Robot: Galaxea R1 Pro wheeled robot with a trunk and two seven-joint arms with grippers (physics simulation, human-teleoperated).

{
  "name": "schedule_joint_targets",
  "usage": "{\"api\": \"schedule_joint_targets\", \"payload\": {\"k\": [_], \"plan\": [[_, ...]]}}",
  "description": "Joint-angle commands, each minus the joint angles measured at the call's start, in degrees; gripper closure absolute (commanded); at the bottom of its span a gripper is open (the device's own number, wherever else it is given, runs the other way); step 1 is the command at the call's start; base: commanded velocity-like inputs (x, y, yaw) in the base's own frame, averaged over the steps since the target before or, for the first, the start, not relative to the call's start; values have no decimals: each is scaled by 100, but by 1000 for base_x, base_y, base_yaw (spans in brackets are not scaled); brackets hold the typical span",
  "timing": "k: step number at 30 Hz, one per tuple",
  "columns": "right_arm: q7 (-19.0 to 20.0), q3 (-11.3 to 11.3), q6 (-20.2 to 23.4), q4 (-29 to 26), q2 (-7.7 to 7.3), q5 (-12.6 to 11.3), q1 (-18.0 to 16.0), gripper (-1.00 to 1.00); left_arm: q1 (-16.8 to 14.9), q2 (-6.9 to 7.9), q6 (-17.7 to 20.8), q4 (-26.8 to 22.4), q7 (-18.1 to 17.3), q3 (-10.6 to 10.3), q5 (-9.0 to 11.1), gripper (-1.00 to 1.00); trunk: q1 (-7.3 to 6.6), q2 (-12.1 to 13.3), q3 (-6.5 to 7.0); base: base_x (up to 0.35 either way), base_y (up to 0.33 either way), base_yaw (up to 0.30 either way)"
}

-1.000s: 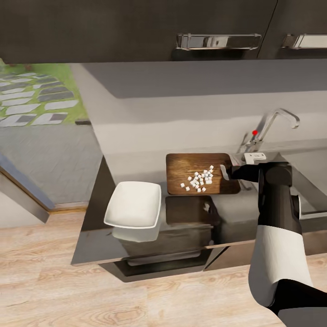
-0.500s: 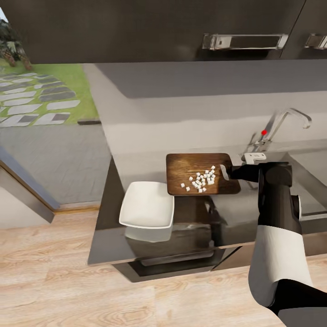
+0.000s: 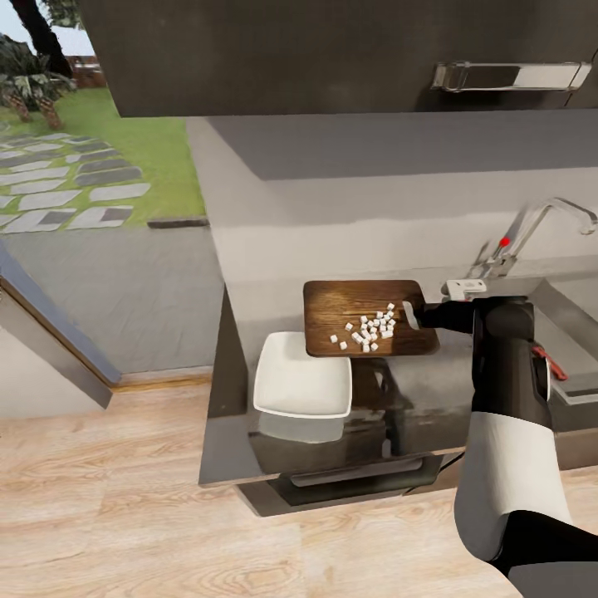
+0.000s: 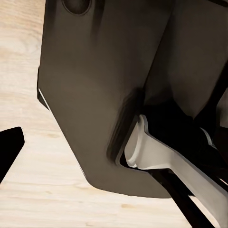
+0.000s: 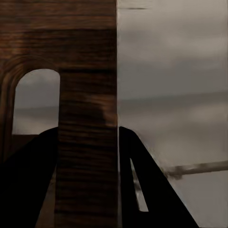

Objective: In the kitchen, take the Vidalia onion out of the sink, dice it on the chopping board with the paring knife, put the diced onion into the bowl on the countertop, then place both the paring knife and the chopping board into the sink.

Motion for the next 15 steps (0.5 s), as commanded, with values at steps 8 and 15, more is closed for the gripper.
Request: {"api": "schedule_joint_targets", "payload": {"k": [8,15], "plan": [[56,-12,12,-8,5,55,-8,100,-10,6,-39,-29,32,-40,31,-100,3,-11,-10,0,191,0],[56,-12,12,-5,6,55,-8,100,-10,6,-39,-23,32,-40,31,-100,3,-11,-10,0,164,0]]}}
